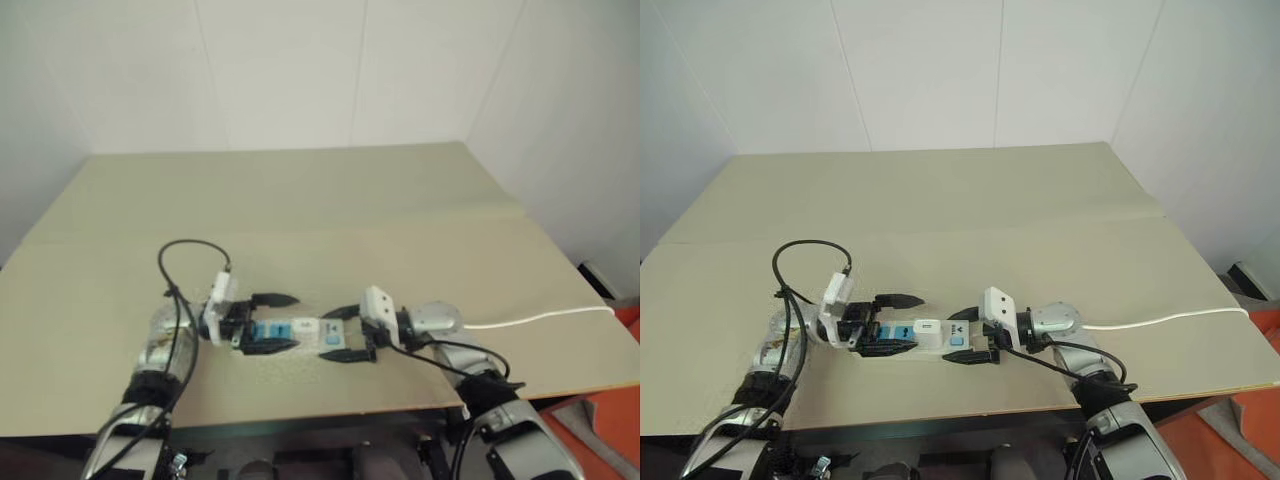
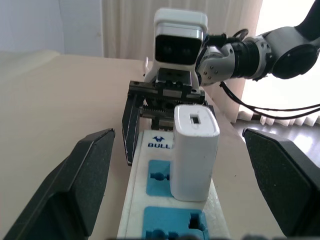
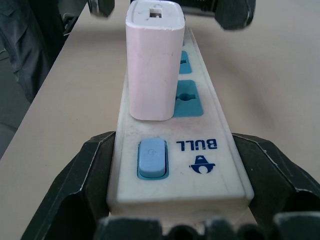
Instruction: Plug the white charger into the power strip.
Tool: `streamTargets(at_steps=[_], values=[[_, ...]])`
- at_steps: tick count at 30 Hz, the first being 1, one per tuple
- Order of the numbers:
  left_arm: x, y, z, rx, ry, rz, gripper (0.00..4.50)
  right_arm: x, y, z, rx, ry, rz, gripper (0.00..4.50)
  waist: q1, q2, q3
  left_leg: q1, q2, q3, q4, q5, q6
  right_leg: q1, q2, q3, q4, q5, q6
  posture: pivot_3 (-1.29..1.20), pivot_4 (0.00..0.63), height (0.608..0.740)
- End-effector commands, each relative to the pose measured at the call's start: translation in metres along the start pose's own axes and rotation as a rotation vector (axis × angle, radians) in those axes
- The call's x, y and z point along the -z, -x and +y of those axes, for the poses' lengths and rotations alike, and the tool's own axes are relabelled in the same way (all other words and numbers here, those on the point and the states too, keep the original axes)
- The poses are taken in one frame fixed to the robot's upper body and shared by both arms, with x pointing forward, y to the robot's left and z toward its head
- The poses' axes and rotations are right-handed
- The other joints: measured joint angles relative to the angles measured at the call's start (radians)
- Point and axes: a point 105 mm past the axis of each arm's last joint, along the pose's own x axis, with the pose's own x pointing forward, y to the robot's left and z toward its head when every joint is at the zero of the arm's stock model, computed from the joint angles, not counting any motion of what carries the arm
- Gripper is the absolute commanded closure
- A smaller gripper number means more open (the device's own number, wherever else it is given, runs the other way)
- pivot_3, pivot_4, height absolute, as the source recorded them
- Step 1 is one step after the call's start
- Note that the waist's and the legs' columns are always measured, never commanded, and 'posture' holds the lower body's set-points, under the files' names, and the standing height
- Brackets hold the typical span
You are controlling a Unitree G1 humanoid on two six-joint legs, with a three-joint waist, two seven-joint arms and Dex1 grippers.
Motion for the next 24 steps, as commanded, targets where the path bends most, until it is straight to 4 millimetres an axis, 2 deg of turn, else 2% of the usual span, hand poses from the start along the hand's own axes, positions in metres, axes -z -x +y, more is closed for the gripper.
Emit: streamTargets(at_steps=[1,3,4,6,8,11,15,20,24], values=[[-0.059,0.009,0.010,-0.054,-0.104,-0.166,0.03,0.008,-0.004,0.001,-0.001,-0.040,0.033,1.10,0.000,-0.001,0.001,0.000,0.000,0.000,0.000,0.000,0.000,0.000,0.000,0.000,0.000,0.000,0.000,0.00,0.150,0.740],[-0.083,0.017,0.014,-0.100,-0.167,-0.217,0.00,0.006,-0.002,-0.002,0.006,-0.047,0.020,0.36,0.001,-0.001,0.001,0.000,0.000,0.000,0.000,0.000,0.000,0.000,0.000,0.000,0.000,0.000,0.000,0.00,0.150,0.740],[-0.092,0.021,0.016,-0.117,-0.191,-0.236,0.00,0.004,-0.001,-0.002,0.005,-0.045,0.016,0.14,0.002,-0.002,0.002,0.000,0.000,0.000,0.000,0.000,0.000,0.000,0.000,0.000,0.000,0.000,0.000,0.00,0.150,0.740],[-0.110,0.029,0.019,-0.162,-0.234,-0.278,0.00,0.002,0.001,-0.002,0.000,-0.035,0.007,0.03,0.002,-0.002,0.002,0.000,0.000,0.000,0.000,0.000,0.000,0.000,0.000,0.000,-0.001,0.000,0.000,0.00,0.150,0.740],[-0.120,0.036,0.020,-0.194,-0.267,-0.281,0.00,0.000,0.004,-0.003,0.014,-0.012,0.004,0.03,0.003,-0.002,0.002,-0.001,0.000,0.000,0.000,0.000,0.000,-0.001,0.000,0.000,-0.001,0.000,0.000,0.00,0.150,0.740],[-0.117,0.041,0.021,-0.244,-0.295,-0.227,0.00,-0.011,0.012,-0.006,0.051,0.030,-0.020,0.03,0.007,-0.003,0.004,-0.002,0.000,0.000,0.000,0.000,0.000,-0.001,0.000,-0.001,-0.002,0.000,0.000,0.00,0.150,0.740],[-0.116,0.050,0.012,-0.269,-0.290,-0.210,0.00,-0.028,0.036,-0.008,0.105,0.108,-0.014,0.03,0.012,-0.003,0.009,-0.004,0.000,0.000,0.000,0.000,0.000,-0.003,-0.001,-0.001,-0.002,0.000,0.000,0.00,0.150,0.740],[-0.078,0.066,-0.006,-0.251,-0.299,0.068,0.00,-0.051,0.081,0.002,0.066,0.191,0.060,0.03,0.014,-0.003,0.014,-0.007,0.000,0.000,0.000,0.000,0.000,-0.005,-0.001,-0.002,-0.004,0.000,0.000,0.00,0.150,0.740],[-0.080,0.088,-0.018,-0.287,-0.289,0.120,0.00,-0.063,0.118,0.010,0.046,0.228,0.155,0.03,0.018,-0.005,0.021,-0.007,0.000,0.000,0.000,0.000,0.000,-0.005,-0.001,-0.002,-0.004,0.000,0.000,0.00,0.150,0.740]])
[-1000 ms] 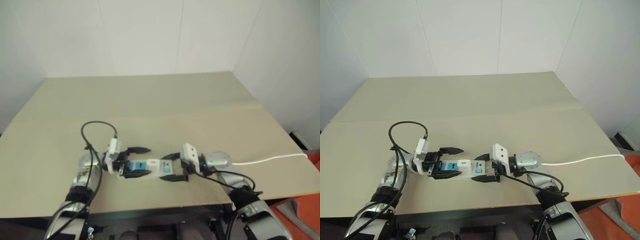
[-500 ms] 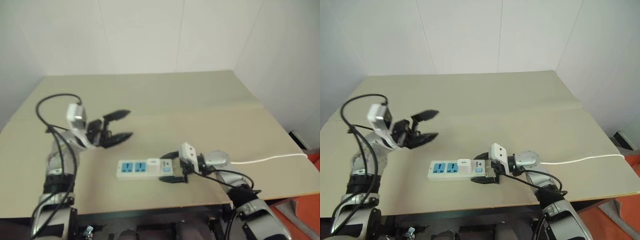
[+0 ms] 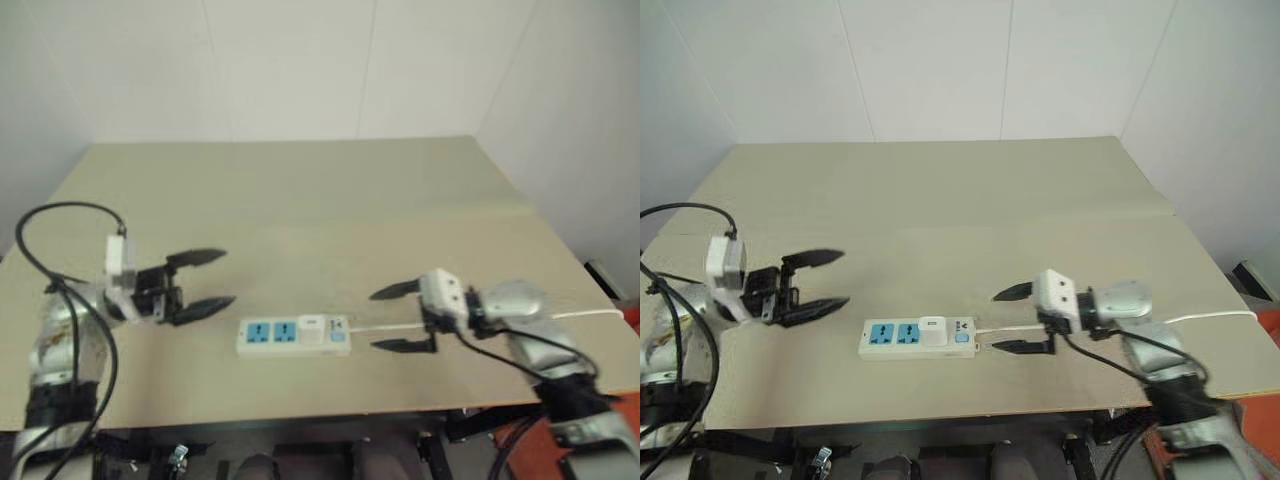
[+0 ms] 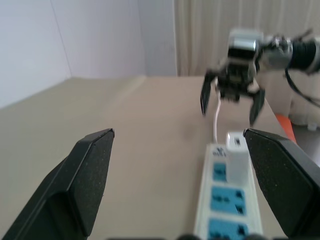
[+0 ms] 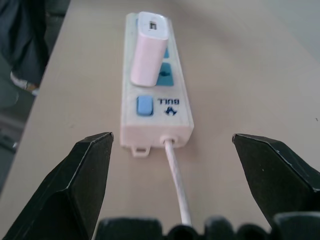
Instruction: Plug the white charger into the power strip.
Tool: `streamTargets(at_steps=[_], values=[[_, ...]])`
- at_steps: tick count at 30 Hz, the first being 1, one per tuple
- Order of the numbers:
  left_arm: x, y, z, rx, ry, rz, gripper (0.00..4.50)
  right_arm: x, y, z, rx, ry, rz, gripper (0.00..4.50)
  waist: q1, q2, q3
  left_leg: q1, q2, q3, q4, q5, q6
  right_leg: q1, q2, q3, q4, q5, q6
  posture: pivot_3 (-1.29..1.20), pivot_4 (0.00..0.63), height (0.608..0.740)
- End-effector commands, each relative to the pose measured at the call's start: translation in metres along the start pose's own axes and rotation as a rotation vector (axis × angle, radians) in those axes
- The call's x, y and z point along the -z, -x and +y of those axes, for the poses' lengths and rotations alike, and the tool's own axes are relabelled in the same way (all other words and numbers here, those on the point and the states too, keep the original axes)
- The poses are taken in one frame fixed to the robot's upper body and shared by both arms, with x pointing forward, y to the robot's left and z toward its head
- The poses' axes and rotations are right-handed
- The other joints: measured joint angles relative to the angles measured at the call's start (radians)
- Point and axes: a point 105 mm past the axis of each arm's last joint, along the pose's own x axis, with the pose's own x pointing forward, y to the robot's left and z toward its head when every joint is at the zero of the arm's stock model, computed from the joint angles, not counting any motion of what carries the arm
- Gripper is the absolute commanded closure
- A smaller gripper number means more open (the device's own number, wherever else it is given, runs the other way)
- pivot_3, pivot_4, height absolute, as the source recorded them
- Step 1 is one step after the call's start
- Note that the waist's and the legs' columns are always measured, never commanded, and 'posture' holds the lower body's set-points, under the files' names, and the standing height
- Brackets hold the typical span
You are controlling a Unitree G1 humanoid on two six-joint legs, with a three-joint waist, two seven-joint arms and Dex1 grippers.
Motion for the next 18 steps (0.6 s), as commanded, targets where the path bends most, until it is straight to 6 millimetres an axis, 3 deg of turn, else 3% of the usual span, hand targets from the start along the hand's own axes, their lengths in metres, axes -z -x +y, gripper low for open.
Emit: streamTargets(at_steps=[1,7,18], values=[[-0.019,0.017,-0.002,-0.019,-0.075,0.021,0.00,-0.017,0.027,0.001,0.000,0.045,0.007,0.03,0.002,-0.001,0.003,0.000,0.000,0.000,0.000,0.000,0.000,0.000,0.000,0.000,0.000,0.000,0.000,0.00,0.150,0.740],[-0.023,0.034,-0.011,-0.058,-0.077,0.064,0.00,-0.014,0.055,0.004,0.039,0.027,0.085,0.03,0.003,-0.001,0.005,-0.002,0.000,0.001,0.000,0.000,0.000,-0.001,-0.001,0.000,-0.001,0.000,-0.001,0.00,0.150,0.740],[-0.027,0.028,-0.005,-0.049,-0.081,0.056,0.00,-0.010,0.060,0.007,0.096,-0.011,0.098,0.03,0.017,-0.001,0.005,-0.003,0.000,0.002,0.000,0.000,0.000,-0.002,-0.002,0.000,-0.001,0.000,0.000,0.00,0.150,0.740]])
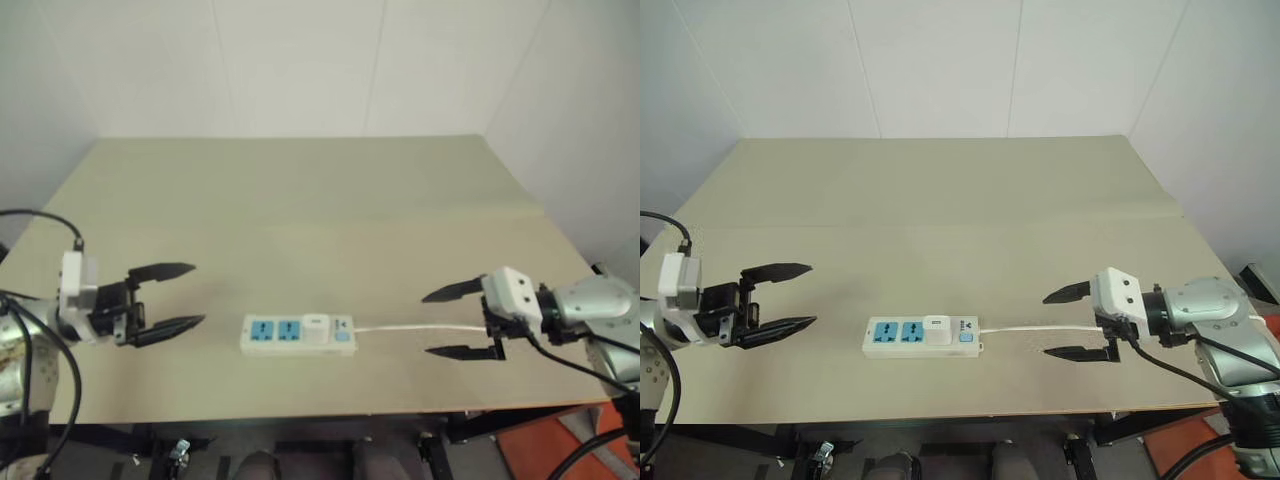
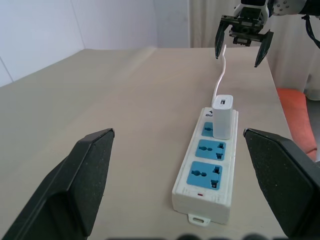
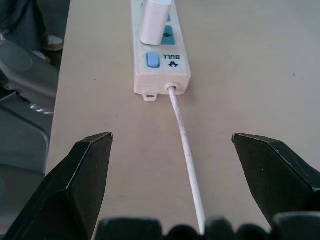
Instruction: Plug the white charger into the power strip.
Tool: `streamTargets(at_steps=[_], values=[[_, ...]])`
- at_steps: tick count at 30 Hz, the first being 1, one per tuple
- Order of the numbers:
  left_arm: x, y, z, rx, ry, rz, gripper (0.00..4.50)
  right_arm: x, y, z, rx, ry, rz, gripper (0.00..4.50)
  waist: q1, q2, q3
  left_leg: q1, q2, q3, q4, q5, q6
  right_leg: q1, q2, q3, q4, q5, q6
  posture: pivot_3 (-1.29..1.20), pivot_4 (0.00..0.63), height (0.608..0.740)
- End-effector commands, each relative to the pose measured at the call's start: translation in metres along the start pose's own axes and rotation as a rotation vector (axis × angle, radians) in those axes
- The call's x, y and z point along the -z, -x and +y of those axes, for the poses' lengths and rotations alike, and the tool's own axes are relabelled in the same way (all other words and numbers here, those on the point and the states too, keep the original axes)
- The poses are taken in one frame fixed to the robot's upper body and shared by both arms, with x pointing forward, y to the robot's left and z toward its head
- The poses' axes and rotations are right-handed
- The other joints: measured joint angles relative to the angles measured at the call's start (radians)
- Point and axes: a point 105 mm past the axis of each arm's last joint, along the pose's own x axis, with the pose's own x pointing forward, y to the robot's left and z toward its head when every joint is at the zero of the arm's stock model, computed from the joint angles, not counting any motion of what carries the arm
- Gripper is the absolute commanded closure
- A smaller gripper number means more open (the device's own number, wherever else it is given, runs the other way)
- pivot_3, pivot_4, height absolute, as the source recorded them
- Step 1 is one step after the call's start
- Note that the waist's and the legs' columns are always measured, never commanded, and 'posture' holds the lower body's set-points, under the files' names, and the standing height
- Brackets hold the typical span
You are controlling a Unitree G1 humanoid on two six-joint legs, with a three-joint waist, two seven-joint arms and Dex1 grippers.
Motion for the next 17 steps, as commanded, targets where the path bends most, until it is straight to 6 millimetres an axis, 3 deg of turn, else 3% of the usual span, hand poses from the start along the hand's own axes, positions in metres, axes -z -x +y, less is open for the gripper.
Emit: streamTargets(at_steps=[1,7,17], values=[[-0.011,0.000,0.004,0.007,-0.036,-0.007,0.00,-0.009,0.007,-0.001,0.026,0.020,-0.016,0.03,0.000,0.000,0.000,0.000,0.000,0.000,0.000,0.000,0.000,0.000,0.000,0.000,0.000,0.000,0.000,0.00,0.150,0.740],[-0.008,-0.001,0.005,-0.010,-0.038,0.001,0.00,-0.008,0.006,0.002,0.054,0.002,-0.022,0.03,-0.002,0.000,0.000,0.000,0.000,0.000,0.000,0.000,0.000,0.000,0.000,0.000,0.000,0.000,0.000,0.00,0.150,0.740],[0.001,-0.025,0.002,0.059,0.014,-0.023,0.00,-0.009,0.001,0.004,0.100,-0.027,-0.043,0.03,0.001,0.000,0.000,0.000,0.000,0.000,0.000,0.000,0.000,0.000,0.000,0.000,0.000,0.000,0.000,0.00,0.150,0.740]])
